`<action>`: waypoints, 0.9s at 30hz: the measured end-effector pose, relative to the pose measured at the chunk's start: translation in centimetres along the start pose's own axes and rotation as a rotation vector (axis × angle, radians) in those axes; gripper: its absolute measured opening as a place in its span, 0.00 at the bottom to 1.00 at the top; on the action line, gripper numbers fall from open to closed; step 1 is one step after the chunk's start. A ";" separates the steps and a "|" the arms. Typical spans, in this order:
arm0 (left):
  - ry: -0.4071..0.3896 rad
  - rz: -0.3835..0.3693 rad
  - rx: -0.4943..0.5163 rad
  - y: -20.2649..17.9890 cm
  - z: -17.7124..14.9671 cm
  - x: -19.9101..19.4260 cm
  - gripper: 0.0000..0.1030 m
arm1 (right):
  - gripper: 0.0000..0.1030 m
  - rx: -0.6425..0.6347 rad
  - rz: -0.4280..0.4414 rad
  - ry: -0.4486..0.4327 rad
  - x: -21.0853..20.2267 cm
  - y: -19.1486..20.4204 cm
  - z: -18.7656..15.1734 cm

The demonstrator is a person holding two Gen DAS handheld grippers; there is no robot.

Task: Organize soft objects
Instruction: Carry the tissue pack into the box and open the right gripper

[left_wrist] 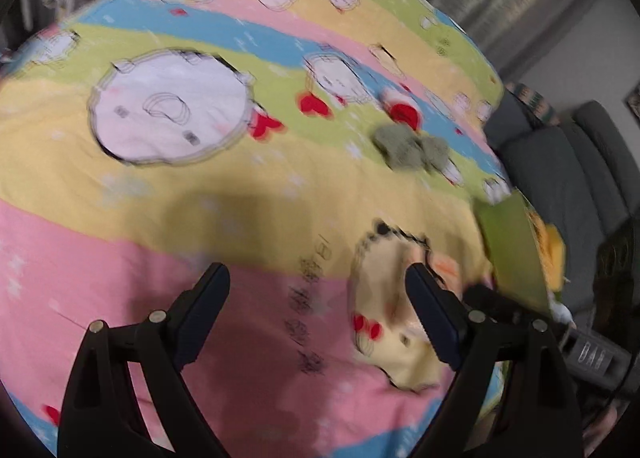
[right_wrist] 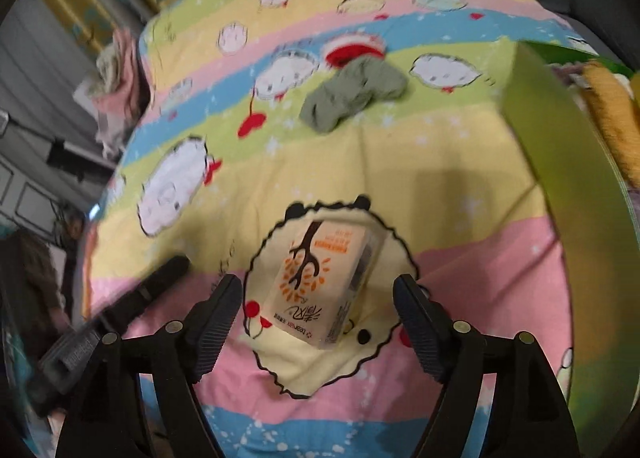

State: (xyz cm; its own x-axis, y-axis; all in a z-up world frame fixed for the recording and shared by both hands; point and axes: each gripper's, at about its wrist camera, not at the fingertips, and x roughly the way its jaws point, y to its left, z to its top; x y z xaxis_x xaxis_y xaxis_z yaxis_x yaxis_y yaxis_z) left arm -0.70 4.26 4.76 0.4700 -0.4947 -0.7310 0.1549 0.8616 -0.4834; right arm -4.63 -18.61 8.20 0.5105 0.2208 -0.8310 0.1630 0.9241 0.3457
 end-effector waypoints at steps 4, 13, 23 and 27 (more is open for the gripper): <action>0.074 -0.098 0.054 -2.2 -1.1 1.1 0.76 | 0.72 0.088 0.059 -0.035 -0.7 -1.4 0.1; 0.200 -0.193 0.162 -6.4 -2.6 4.8 0.41 | 0.54 0.198 0.146 0.058 2.9 -3.1 0.1; 0.139 -0.228 0.253 -10.4 -2.2 2.4 0.38 | 0.47 0.193 0.163 -0.055 -0.6 -3.8 0.0; 0.090 -0.286 0.337 -14.2 -2.0 0.4 0.39 | 0.47 0.199 0.145 -0.171 -5.5 -5.0 0.4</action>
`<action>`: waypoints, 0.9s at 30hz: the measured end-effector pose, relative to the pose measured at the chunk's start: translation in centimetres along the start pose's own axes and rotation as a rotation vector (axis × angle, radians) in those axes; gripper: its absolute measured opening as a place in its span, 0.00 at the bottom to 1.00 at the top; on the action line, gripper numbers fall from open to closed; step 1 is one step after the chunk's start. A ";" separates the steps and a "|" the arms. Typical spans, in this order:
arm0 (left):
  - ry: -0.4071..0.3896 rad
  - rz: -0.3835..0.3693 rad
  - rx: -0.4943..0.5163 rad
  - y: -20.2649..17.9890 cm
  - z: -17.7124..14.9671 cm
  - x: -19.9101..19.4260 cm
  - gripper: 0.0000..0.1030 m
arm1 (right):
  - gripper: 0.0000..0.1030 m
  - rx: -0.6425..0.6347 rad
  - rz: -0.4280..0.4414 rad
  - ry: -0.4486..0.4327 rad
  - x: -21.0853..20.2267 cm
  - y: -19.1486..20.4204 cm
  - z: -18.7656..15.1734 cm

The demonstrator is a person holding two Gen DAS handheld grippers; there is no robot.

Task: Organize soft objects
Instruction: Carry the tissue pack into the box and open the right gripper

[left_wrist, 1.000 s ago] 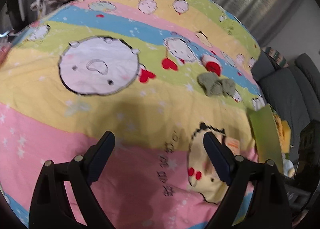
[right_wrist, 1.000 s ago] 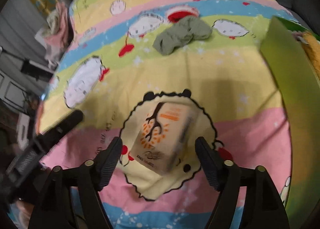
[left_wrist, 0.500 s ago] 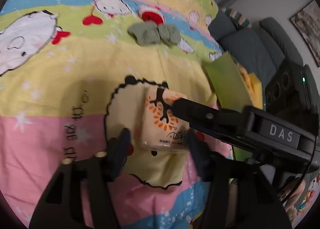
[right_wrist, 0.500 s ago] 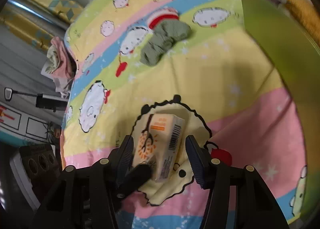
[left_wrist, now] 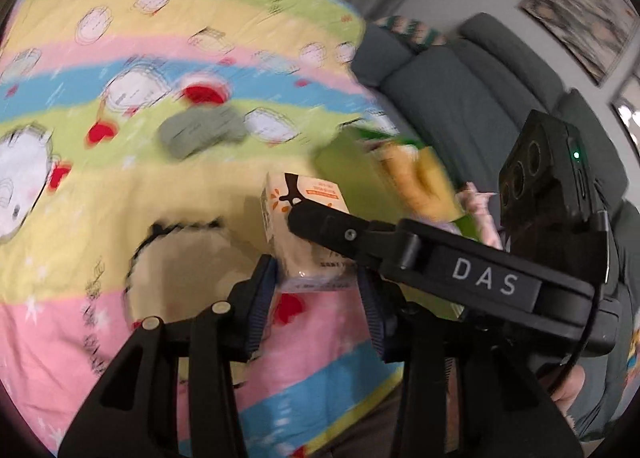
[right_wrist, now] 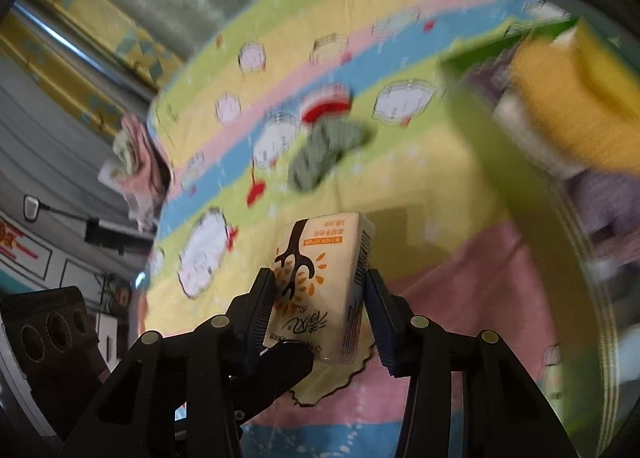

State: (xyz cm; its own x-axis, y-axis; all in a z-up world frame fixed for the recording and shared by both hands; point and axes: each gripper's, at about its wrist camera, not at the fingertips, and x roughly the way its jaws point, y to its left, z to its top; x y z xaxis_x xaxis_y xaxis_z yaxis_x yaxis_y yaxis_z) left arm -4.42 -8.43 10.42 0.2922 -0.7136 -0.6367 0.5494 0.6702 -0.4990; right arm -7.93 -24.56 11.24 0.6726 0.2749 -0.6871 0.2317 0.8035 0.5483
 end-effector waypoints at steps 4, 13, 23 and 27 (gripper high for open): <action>-0.022 -0.075 0.084 -3.7 1.3 0.2 0.39 | 0.47 0.001 -0.049 -0.113 -4.5 -1.0 1.2; 0.034 -0.226 0.180 -9.1 2.9 5.3 0.39 | 0.47 0.075 -0.172 -0.236 -9.3 -6.0 3.1; 0.154 -0.206 0.176 -9.8 2.5 9.7 0.38 | 0.47 0.144 -0.224 -0.168 -7.2 -10.1 3.3; 0.155 -0.205 0.175 -9.8 2.4 9.8 0.38 | 0.47 0.145 -0.244 -0.175 -7.2 -10.2 3.2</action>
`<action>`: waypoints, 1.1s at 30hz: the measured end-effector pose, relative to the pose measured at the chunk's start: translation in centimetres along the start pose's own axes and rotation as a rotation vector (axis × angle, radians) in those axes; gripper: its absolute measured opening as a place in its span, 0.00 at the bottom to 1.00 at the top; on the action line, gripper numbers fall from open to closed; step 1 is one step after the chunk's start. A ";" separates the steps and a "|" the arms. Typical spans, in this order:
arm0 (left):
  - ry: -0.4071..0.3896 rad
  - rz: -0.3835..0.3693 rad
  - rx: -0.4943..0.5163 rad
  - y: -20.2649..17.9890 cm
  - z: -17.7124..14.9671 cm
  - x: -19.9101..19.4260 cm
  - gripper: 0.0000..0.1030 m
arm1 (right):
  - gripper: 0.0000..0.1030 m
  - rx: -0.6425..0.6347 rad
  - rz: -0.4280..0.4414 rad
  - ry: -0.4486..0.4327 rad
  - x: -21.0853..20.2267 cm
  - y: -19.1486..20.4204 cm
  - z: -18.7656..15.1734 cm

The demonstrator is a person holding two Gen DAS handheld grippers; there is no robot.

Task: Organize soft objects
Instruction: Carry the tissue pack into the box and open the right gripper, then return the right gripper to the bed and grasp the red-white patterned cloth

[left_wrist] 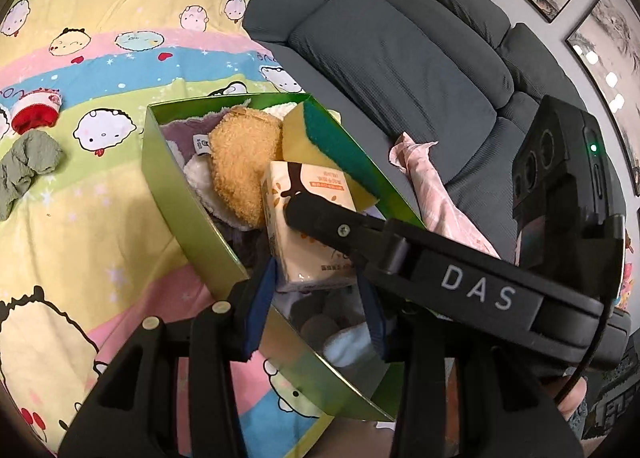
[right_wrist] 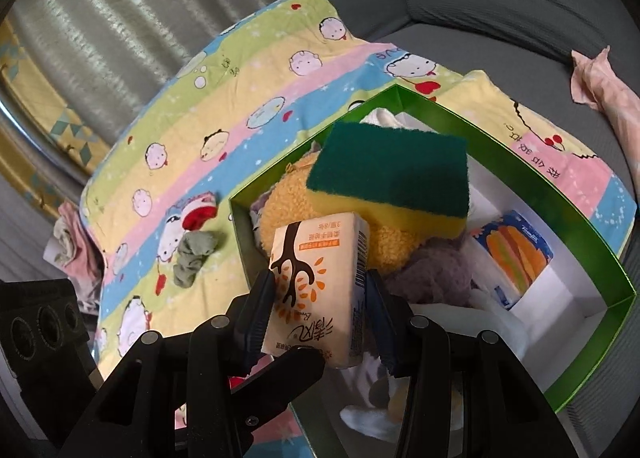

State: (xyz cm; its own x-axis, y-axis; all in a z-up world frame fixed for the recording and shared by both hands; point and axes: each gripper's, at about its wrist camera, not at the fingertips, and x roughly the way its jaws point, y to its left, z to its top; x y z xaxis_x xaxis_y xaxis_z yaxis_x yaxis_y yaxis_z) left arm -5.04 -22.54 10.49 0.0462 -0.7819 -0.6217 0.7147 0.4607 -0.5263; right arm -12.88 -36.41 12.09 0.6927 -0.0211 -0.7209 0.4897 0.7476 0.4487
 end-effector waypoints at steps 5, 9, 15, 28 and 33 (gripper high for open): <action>0.001 0.027 -0.003 -0.3 -0.1 0.4 0.34 | 0.47 -0.009 -0.036 -0.010 0.0 0.0 0.0; -0.011 0.021 -0.010 -0.5 -0.3 -0.5 0.39 | 0.47 0.004 -0.034 -0.022 -0.6 -0.2 0.0; -0.081 0.015 -0.022 -0.1 -0.7 -4.3 0.57 | 0.63 -0.002 -0.033 -0.074 -2.9 0.2 0.0; -0.249 0.290 -0.178 8.3 -4.3 -14.4 0.85 | 0.84 -0.159 -0.004 -0.127 -3.9 7.5 -1.5; -0.274 0.391 -0.289 14.2 -6.5 -16.4 0.85 | 0.88 -0.241 0.015 -0.099 -1.9 10.9 -2.6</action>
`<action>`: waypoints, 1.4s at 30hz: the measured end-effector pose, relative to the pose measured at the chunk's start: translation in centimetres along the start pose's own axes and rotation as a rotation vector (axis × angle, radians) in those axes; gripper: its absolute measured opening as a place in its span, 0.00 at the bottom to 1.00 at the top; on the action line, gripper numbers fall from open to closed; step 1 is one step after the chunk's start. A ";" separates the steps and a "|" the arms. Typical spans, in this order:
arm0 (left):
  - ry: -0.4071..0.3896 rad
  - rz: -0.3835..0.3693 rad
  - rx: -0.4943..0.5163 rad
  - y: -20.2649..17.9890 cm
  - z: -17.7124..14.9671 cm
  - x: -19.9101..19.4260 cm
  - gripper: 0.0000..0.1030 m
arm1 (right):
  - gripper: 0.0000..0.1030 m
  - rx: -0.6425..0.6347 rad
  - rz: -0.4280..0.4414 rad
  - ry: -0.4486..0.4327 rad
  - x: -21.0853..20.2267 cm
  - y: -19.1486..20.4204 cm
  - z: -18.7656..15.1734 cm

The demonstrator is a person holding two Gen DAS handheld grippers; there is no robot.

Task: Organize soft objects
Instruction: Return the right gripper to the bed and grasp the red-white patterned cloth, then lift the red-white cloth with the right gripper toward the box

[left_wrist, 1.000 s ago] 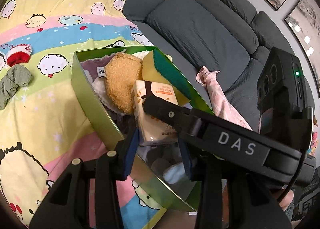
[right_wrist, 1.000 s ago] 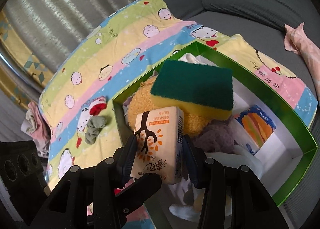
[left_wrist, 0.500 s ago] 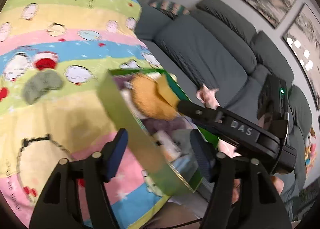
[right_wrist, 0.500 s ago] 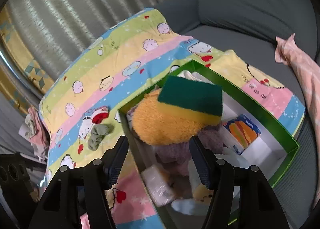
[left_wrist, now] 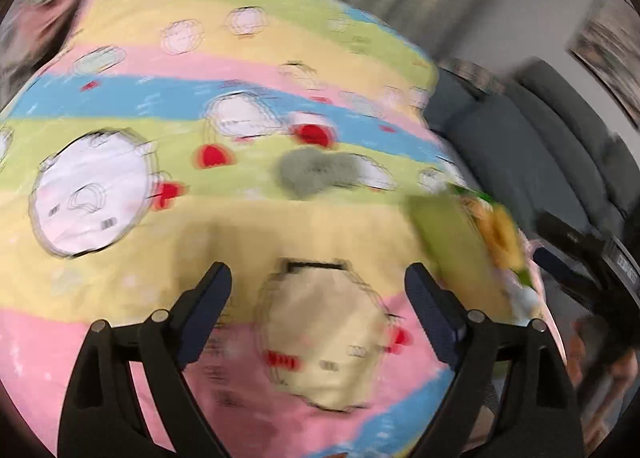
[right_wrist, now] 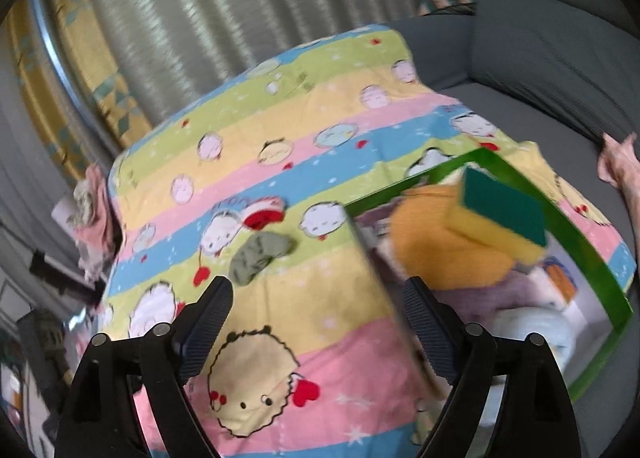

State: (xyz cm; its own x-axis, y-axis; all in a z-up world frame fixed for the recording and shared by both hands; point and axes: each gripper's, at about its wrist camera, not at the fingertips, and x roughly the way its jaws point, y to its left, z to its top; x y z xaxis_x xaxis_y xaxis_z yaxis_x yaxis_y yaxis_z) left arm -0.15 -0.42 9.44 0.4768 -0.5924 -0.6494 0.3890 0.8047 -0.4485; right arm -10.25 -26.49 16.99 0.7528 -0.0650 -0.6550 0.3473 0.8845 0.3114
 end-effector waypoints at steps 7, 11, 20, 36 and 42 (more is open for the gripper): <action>-0.055 0.186 -0.176 6.4 -1.1 0.4 0.85 | 0.89 -0.056 0.070 0.105 6.4 4.7 0.6; -0.048 0.277 -0.212 7.5 -1.1 0.7 0.85 | 0.89 -0.041 0.129 0.193 12.2 7.0 2.7; -0.055 0.288 -0.285 8.9 -0.5 0.0 0.85 | 0.89 -0.062 0.004 0.316 27.0 10.0 8.0; -0.043 0.323 -0.244 8.1 -0.2 0.5 0.85 | 0.67 -0.165 0.045 0.255 24.3 10.8 7.6; -0.041 0.349 -0.237 8.0 -0.4 0.6 0.85 | 0.68 -0.205 0.187 0.300 14.7 10.7 2.0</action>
State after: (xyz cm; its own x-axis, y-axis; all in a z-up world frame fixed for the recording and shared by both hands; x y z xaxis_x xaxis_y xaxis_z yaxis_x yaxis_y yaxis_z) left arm 2.91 5.66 5.25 0.5802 -0.2797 -0.7649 0.0086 0.9412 -0.3377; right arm 5.69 -18.88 12.10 0.5852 0.2167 -0.7814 0.0786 0.9439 0.3206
